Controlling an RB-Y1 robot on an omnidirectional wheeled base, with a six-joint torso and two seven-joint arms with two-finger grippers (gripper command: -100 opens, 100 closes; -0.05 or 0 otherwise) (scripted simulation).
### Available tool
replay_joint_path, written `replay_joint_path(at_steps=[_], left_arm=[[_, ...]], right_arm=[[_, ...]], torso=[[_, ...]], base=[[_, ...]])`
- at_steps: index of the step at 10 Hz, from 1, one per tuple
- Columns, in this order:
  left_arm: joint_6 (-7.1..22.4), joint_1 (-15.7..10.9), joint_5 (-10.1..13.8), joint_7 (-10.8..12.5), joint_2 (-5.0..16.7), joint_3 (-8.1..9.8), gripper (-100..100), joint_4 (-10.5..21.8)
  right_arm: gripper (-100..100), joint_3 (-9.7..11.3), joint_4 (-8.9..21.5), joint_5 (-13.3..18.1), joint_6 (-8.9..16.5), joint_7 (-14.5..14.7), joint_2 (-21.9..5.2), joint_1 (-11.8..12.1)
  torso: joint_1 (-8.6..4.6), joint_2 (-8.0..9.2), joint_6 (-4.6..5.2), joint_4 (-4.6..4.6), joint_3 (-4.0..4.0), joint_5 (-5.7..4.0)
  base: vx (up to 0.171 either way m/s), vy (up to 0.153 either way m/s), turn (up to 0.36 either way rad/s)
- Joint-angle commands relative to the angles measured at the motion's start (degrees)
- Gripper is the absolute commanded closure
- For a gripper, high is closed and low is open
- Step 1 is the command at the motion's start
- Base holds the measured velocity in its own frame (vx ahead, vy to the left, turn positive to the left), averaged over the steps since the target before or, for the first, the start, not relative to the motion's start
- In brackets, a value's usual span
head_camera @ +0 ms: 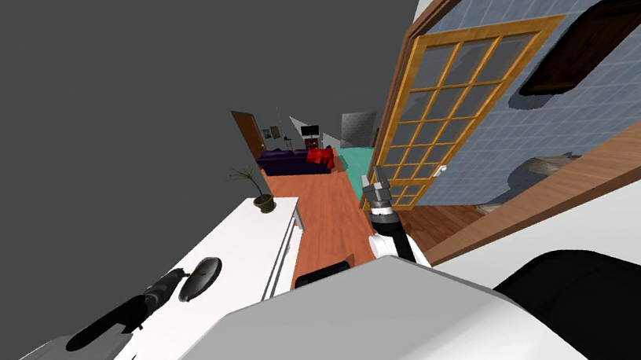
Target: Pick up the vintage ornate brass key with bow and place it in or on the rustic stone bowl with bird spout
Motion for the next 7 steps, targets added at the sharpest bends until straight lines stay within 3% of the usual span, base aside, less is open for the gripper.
replay_joint_path(at_steps=[1,2,6,7], left_arm=[[0.00,0.00,0.00,0.00,0.00,0.00,100,0.00],[0.07,-0.13,0.04,0.27,0.07,0.00,-100,0.00],[0.05,-0.14,0.04,0.25,0.06,0.01,-100,-0.01],[0.05,-0.14,0.04,0.25,0.06,0.01,0,-0.01]], right_arm=[[0,0.00,0.00,0.00,0.00,0.00,0.00,0.00],[0,0.00,0.00,0.00,0.00,0.00,0.00,0.01],[0,0.00,0.00,0.00,0.00,0.00,0.01,0.00],[0,0.00,0.00,0.00,0.00,0.00,0.01,0.00]], torso=[[0.00,0.00,0.00,0.00,0.00,0.00],[-0.13,0.05,-0.11,-0.02,0.02,0.00],[-0.28,0.14,-0.12,0.00,0.07,-0.05],[-0.28,0.14,-0.12,0.00,0.07,-0.05]], base=[[0.009,0.034,-0.052],[0.004,0.007,0.002],[0.000,0.000,0.000],[0.000,0.000,0.000]])
